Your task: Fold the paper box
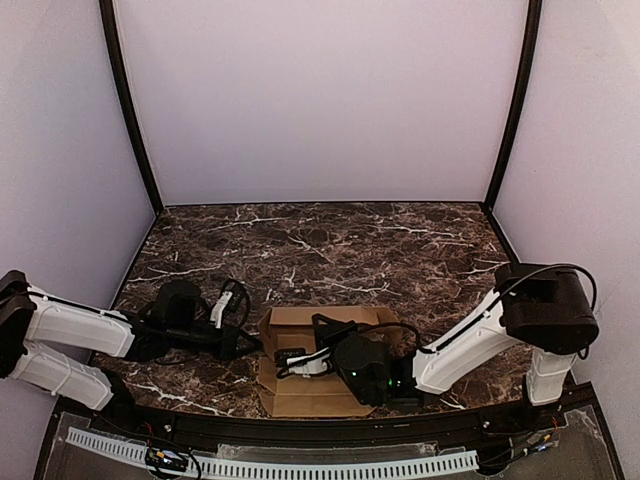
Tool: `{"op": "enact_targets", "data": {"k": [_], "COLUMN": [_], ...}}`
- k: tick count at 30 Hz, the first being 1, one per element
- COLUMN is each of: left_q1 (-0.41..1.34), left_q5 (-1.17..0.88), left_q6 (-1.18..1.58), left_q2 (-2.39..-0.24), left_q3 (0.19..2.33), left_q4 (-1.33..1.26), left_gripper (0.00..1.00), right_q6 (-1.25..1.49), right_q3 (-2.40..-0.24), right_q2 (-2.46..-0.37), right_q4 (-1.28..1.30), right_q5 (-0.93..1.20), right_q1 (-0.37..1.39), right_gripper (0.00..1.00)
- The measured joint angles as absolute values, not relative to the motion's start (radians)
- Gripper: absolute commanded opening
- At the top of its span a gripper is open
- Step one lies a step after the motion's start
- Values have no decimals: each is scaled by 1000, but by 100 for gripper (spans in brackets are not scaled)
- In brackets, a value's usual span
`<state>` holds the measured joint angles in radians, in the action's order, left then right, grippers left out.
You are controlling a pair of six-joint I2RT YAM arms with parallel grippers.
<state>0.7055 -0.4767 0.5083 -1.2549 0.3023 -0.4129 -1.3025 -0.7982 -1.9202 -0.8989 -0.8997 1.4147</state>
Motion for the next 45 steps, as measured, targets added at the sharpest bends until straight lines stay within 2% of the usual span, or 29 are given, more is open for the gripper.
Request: {"op": "enact_targets", "data": {"k": [11,22,42,45], "left_q1": [710,747,809,815], "left_q5": [-457,-413,-350,-345], "left_q6": [501,473,389,380], "left_q2": [-1242,-1242,-1292,-1314], "left_q3": [305,336,365,386], "left_q4": [-400,-364,-349,-349], "left_gripper": [1,18,27,33], "right_q6": [-1330,-1285,-1201,-1193], "right_q3": [-778,-777,-777,-778], "right_q2": [-1932,-1932,-1928,-1926], "right_q4": [-945,-905,-844,-836], "right_q5": [-918,-918,-926,-933], "right_q1": [1433,1434,1435,1436], "right_gripper": [0,0,0,0]}}
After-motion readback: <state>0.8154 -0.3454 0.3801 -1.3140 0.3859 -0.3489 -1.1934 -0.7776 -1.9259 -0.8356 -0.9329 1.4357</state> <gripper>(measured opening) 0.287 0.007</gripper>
